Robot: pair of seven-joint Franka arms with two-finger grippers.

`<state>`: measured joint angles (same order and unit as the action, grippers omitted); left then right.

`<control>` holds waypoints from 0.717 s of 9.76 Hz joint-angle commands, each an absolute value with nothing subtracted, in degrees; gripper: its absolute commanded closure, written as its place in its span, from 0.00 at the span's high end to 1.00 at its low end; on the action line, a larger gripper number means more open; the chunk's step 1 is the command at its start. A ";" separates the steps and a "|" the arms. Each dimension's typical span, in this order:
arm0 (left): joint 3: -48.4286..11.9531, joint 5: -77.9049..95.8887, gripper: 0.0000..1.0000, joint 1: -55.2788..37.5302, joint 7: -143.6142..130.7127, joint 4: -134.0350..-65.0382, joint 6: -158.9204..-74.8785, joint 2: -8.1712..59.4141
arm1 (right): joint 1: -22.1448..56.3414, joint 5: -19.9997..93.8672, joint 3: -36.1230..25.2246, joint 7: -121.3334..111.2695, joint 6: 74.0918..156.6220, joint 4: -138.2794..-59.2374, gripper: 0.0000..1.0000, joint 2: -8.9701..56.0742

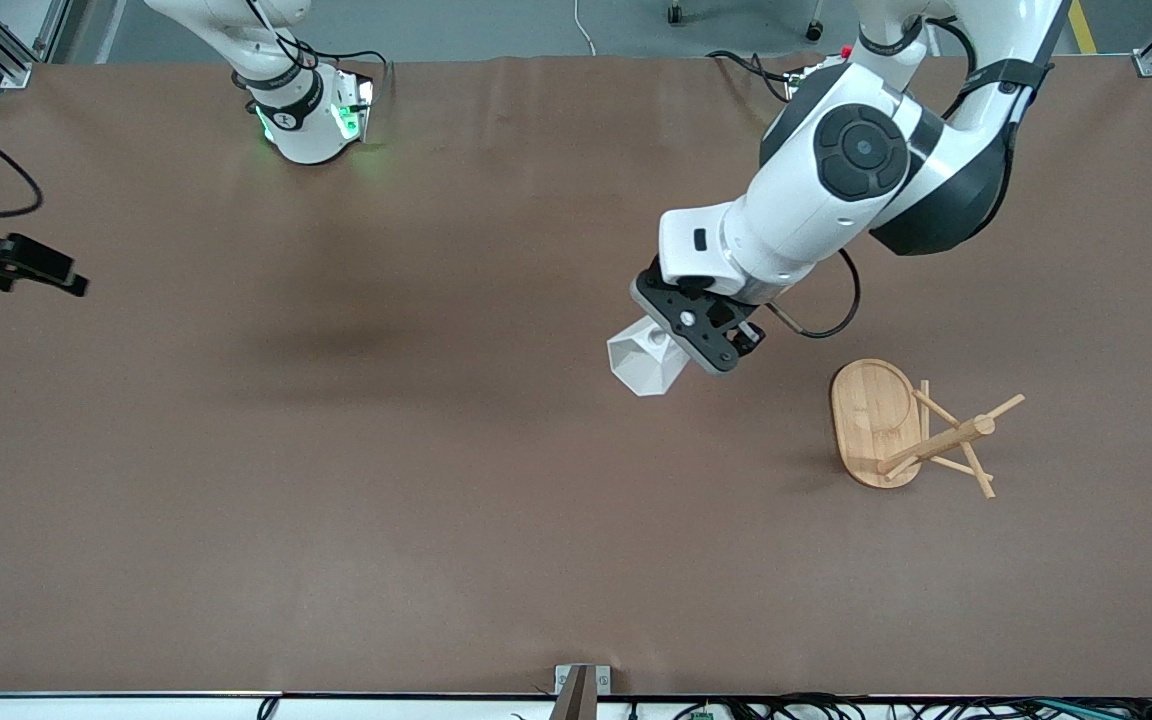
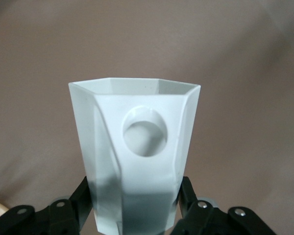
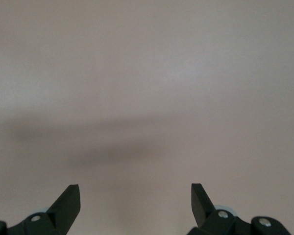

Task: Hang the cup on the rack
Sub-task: 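Carry the cup with the left gripper over the wooden rack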

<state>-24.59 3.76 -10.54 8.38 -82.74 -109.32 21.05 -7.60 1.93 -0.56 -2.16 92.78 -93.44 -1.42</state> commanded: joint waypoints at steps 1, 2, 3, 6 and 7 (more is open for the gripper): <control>-24.43 2.81 0.20 -6.70 7.12 -83.67 -108.90 21.18 | -6.59 -0.44 -0.70 3.57 85.13 -86.16 1.00 -0.97; -24.43 2.81 0.20 -5.03 7.12 -83.93 -108.81 21.27 | -5.63 -0.96 -0.53 7.17 81.86 -85.52 1.00 -0.97; -24.52 2.81 0.20 -2.23 7.64 -84.54 -108.29 21.01 | -5.97 -0.44 -0.79 6.34 82.26 -85.34 1.00 -0.97; -21.29 2.99 0.20 -2.19 8.17 -92.94 -105.99 16.29 | -7.12 0.00 -0.88 4.76 83.49 -83.50 1.00 -0.17; -21.01 2.99 0.20 -1.50 8.35 -98.03 -107.91 13.65 | -7.90 0.26 -0.88 1.53 83.24 -83.58 1.00 -0.18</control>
<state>-22.30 3.66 -1.43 7.92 -88.17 -105.29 19.20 -6.90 0.65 -1.17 4.02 83.75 -84.94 -0.83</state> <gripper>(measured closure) 0.269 0.000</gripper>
